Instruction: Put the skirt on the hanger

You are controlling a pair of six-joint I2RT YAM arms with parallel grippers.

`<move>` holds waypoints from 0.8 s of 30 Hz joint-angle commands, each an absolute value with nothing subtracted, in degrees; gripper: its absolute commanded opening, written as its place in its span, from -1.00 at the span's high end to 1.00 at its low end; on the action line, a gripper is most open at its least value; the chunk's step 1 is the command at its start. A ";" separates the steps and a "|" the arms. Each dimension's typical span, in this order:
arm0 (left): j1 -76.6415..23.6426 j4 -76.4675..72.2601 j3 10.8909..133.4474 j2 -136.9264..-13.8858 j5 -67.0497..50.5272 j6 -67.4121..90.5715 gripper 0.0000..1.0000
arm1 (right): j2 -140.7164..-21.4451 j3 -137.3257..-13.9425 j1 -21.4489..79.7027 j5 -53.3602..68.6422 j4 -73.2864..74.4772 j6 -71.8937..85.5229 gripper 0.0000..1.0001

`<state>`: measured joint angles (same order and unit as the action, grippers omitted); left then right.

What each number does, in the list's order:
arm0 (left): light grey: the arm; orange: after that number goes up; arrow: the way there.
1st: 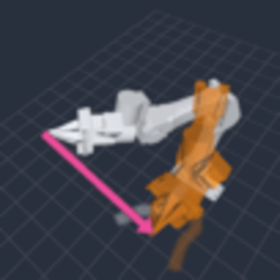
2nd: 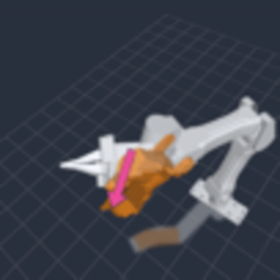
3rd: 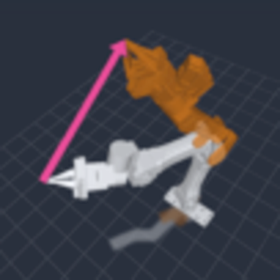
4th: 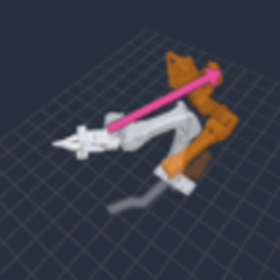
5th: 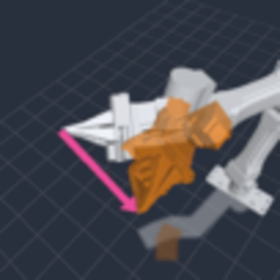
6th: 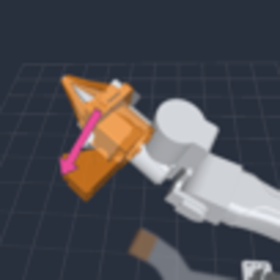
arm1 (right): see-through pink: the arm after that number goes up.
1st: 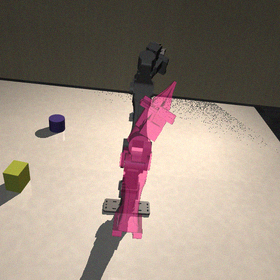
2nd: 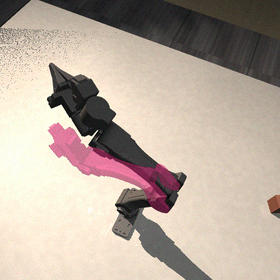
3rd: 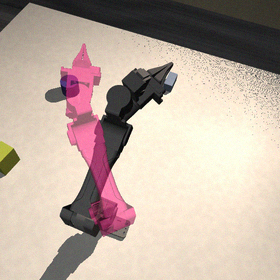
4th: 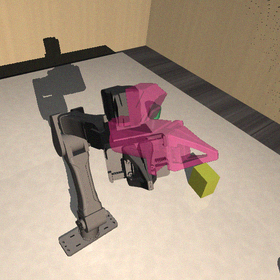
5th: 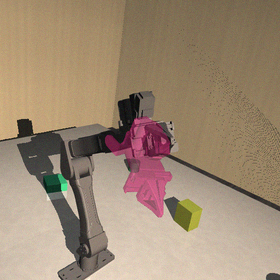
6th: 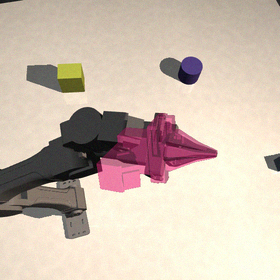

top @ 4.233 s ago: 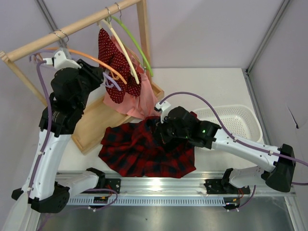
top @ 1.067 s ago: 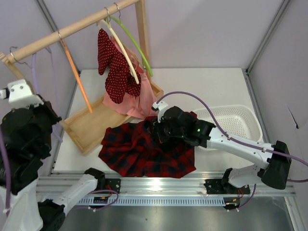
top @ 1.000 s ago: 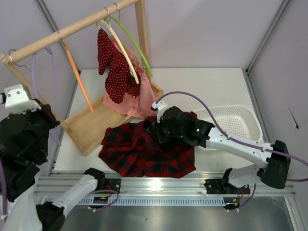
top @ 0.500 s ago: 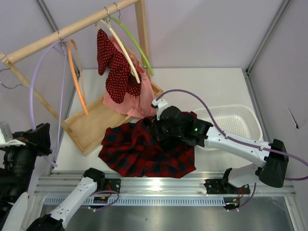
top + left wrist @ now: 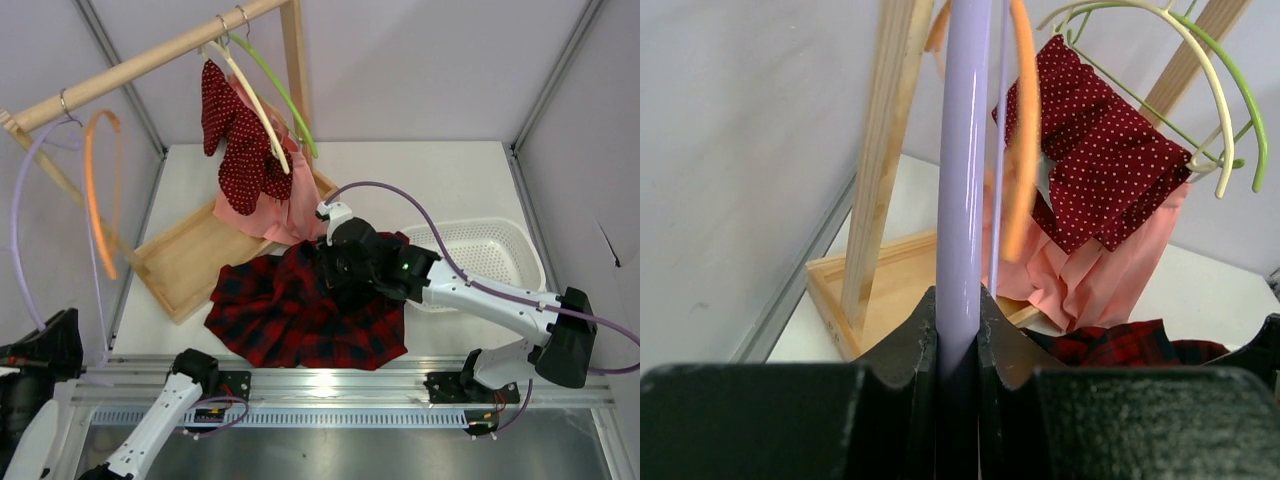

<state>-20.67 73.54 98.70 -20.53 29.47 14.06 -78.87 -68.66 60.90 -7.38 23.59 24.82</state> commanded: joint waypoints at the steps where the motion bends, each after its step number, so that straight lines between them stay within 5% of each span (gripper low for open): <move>1: -20.83 75.15 96.52 -19.08 28.58 14.24 1.00 | -79.10 -71.72 60.82 -9.23 23.56 25.05 1.00; 24: -19.78 73.14 99.13 -14.16 17.31 13.62 1.00 | -78.13 -71.72 59.95 -12.22 24.35 27.86 1.00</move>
